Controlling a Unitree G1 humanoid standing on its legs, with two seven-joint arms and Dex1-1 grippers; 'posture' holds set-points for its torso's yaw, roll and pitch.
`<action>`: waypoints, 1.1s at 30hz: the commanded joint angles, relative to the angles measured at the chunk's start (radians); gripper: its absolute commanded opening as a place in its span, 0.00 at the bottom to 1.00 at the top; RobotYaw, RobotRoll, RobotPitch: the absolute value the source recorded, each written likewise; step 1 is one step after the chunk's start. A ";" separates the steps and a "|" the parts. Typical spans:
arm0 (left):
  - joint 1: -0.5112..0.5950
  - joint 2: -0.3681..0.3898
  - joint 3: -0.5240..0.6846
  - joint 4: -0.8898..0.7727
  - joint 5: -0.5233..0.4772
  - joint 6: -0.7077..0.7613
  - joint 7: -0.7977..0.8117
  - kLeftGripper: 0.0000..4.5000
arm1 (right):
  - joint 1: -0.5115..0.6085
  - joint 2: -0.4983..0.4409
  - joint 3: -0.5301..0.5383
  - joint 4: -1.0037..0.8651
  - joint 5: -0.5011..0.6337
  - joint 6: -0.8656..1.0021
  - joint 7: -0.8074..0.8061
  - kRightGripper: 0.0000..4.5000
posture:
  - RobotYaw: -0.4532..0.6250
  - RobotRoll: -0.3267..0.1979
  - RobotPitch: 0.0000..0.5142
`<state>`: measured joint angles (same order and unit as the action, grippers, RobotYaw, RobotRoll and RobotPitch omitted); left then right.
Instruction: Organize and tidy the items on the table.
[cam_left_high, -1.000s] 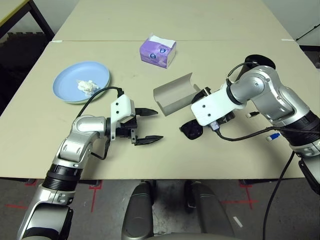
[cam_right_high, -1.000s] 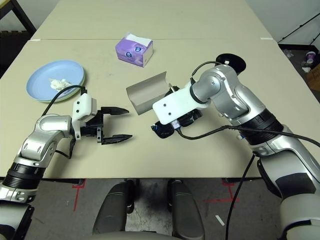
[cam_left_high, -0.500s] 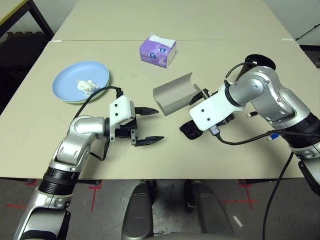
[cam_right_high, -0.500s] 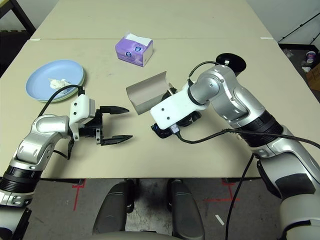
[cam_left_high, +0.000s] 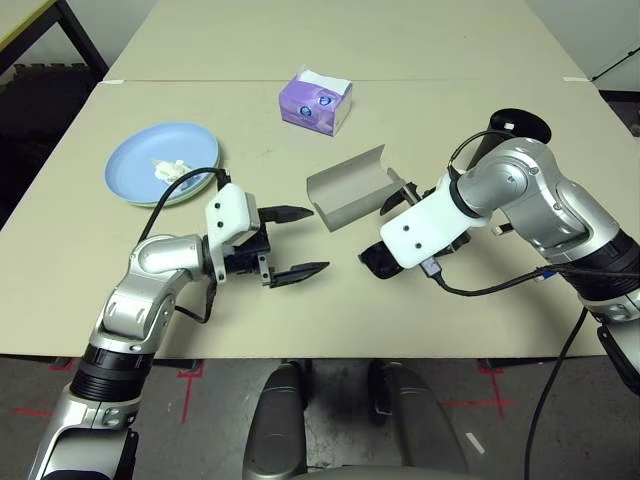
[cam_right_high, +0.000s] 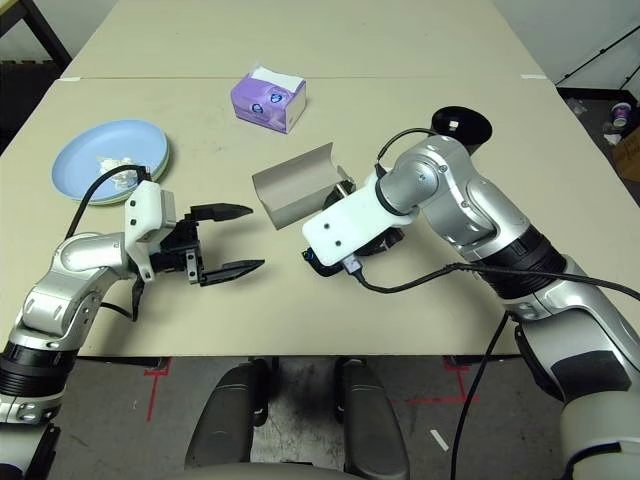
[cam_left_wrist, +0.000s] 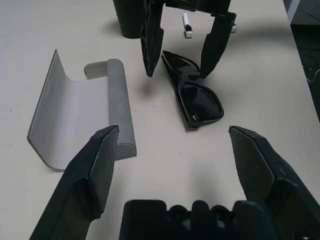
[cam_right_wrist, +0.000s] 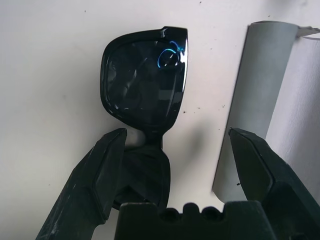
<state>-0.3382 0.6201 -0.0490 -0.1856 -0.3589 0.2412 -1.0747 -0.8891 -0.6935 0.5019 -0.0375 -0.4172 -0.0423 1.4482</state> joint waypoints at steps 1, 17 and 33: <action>0.019 -0.001 -0.003 -0.006 -0.010 -0.001 0.004 1.00 | 0.016 0.000 0.026 -0.003 -0.017 -0.021 -0.009 1.00 | 0.50 0.62 0.40; 0.018 0.001 -0.009 -0.001 -0.001 -0.003 0.010 1.00 | 0.028 0.022 0.044 -0.013 -0.042 -0.021 -0.014 1.00 | 0.51 0.62 0.39; 0.024 0.010 -0.007 -0.005 0.004 -0.003 0.014 1.00 | 0.026 0.021 0.047 0.006 -0.053 -0.039 -0.015 1.00 | 0.51 0.62 0.39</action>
<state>-0.3336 0.6226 -0.0493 -0.1837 -0.3569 0.2410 -1.0592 -0.8779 -0.6731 0.5242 -0.0359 -0.4586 -0.0735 1.4331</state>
